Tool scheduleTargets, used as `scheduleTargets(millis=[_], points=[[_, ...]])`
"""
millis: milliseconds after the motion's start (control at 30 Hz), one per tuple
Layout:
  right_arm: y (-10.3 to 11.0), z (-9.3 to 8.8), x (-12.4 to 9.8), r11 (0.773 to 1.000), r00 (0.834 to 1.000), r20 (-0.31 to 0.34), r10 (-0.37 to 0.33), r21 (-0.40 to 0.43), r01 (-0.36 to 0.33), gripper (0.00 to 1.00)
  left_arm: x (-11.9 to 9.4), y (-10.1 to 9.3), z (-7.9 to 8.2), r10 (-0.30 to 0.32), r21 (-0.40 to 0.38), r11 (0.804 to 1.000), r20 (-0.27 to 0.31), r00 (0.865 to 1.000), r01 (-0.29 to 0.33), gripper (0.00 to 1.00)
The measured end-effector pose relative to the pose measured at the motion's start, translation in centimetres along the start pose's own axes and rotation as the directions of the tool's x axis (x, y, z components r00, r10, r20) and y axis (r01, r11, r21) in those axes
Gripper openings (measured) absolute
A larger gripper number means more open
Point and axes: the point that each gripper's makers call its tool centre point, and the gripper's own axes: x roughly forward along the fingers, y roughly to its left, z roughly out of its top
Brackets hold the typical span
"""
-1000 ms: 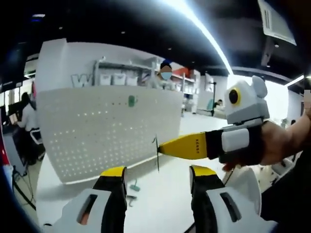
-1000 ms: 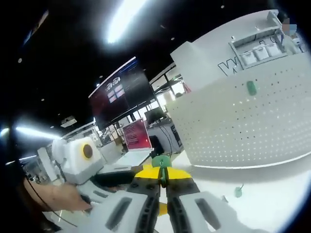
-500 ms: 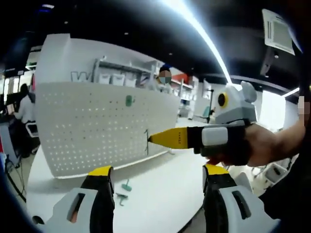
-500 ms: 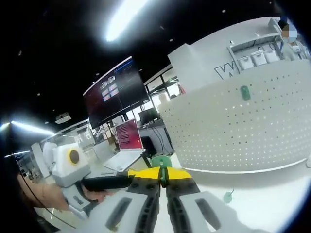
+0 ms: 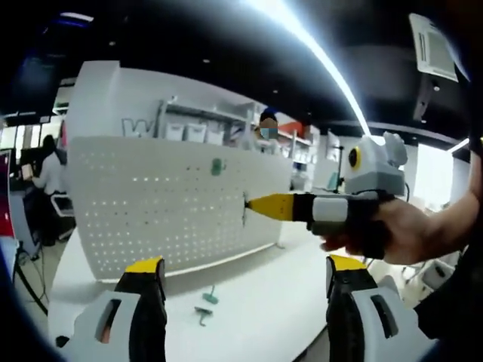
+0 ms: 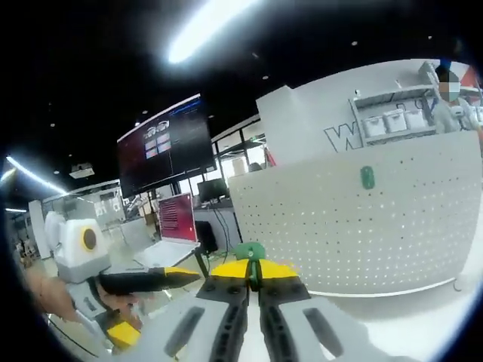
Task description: Insert the hook assembly into the mounting plate slot until the hook locks in place.
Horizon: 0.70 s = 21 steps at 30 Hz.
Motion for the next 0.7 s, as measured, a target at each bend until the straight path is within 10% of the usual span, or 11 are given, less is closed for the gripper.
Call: scheduleTargets(millis=[700], points=[[-7.0,5.0,2.9,0.988,0.985,0.114,-0.13,-0.068,0.138,0.0,-0.1,0.1,0.5,0.039,0.007,0.999,0.009,0.999,-0.039,1.0]])
